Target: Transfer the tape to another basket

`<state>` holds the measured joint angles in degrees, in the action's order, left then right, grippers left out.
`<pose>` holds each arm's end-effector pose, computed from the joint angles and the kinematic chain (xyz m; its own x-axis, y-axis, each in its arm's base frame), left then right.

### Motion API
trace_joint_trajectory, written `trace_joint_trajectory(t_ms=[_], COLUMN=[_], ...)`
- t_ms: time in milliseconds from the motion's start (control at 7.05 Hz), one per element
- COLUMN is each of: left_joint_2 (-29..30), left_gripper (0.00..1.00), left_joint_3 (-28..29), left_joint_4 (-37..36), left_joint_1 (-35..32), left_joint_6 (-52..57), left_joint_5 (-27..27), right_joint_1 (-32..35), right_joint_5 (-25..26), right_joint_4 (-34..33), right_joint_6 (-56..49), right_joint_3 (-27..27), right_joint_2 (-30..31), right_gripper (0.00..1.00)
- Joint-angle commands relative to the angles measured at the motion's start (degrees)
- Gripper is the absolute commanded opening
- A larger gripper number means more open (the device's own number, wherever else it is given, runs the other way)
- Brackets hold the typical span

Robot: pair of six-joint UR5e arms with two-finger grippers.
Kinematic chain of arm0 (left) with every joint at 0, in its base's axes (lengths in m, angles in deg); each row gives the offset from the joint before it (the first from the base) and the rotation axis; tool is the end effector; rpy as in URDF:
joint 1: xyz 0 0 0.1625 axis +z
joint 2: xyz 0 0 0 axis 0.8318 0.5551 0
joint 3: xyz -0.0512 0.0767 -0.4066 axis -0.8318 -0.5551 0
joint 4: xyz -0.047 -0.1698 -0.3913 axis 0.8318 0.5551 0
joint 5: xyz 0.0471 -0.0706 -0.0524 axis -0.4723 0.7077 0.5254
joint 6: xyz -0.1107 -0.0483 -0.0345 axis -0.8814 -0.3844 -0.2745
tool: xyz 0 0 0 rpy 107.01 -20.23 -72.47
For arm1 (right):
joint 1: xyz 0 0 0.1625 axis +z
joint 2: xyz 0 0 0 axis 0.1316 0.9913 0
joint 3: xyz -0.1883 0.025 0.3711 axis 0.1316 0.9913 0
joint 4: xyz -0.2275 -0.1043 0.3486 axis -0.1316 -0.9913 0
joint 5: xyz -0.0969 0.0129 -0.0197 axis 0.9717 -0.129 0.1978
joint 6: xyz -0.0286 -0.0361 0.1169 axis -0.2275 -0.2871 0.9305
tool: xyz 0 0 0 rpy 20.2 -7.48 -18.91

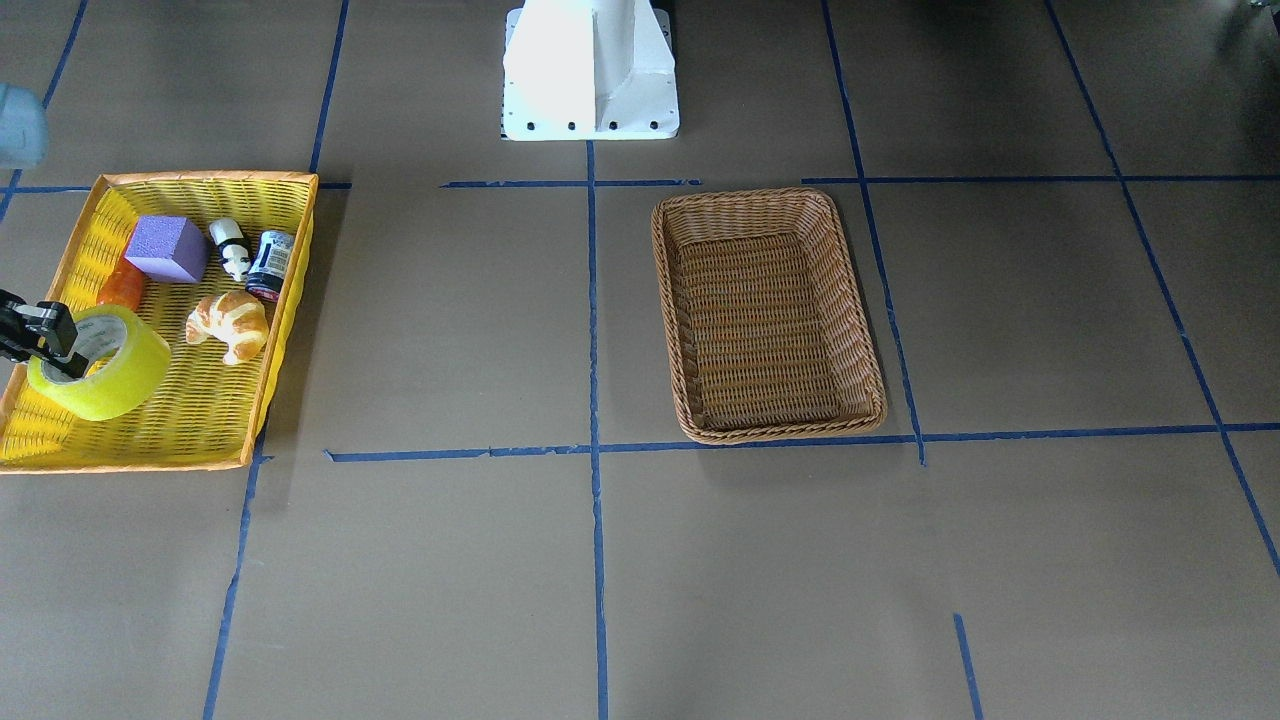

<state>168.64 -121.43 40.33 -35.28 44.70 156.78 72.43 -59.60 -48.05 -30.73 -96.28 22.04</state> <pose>-0.0543 -0.5189 0.6336 0.6663 0.1633 -0.7276 -0.0767 0.9856 0.1509 -0.1949 -0.5343 0.4826 0.5926 0.0655 0.8028 -0.1474 0.9887 0.0281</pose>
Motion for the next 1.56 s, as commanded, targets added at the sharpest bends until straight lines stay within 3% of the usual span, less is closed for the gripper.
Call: trace_joint_trajectory(t_ms=[0,284,426,709,851,1135,1277,1419], left_joint_2=[0.17,0.17,0.17,0.26,1.47,4.46,4.47,4.47], left_gripper=[1.0,1.0,1.0,1.0,1.0,1.0,1.0,1.0], left_joint_3=[-3.87,-11.77,-14.85,-14.28,-13.48,-13.83,-12.78,-12.43], left_joint_4=[0.25,1.03,6.7,30.53,40.67,54.48,66.4,76.26], left_joint_1=[1.99,9.08,13.21,22.61,26.66,33.44,34.77,37.83], left_joint_6=[-6.89,-20.33,-33.46,-65.51,-78.72,-101.05,-112.75,-122.87], left_joint_5=[2.38,8.17,8.38,7.86,6.9,0.07,-0.4,-4.58], right_joint_1=[-6.11,-11.84,-14.22,-18.53,-22.9,-32.13,-35.39,-37.6], right_joint_5=[-0.05,0.82,2.66,6.7,11.85,22.93,27.16,29.46], right_joint_4=[1.64,6.37,10.14,15.77,18.5,25.42,30.78,36.23], right_joint_6=[14.38,28.72,34.01,44.73,49.48,56.26,59.52,62.25], right_joint_3=[-4.38,-4.66,-5.18,-9.74,-11.41,-13.27,-13.27,-13.1], right_joint_2=[-3.09,-8.53,-9.6,-9.0,-9.0,-8.99,-8.47,-8.29], right_gripper=[0.0,0.0,0.0,0.02,0.02,0.03,0.03,0.03])
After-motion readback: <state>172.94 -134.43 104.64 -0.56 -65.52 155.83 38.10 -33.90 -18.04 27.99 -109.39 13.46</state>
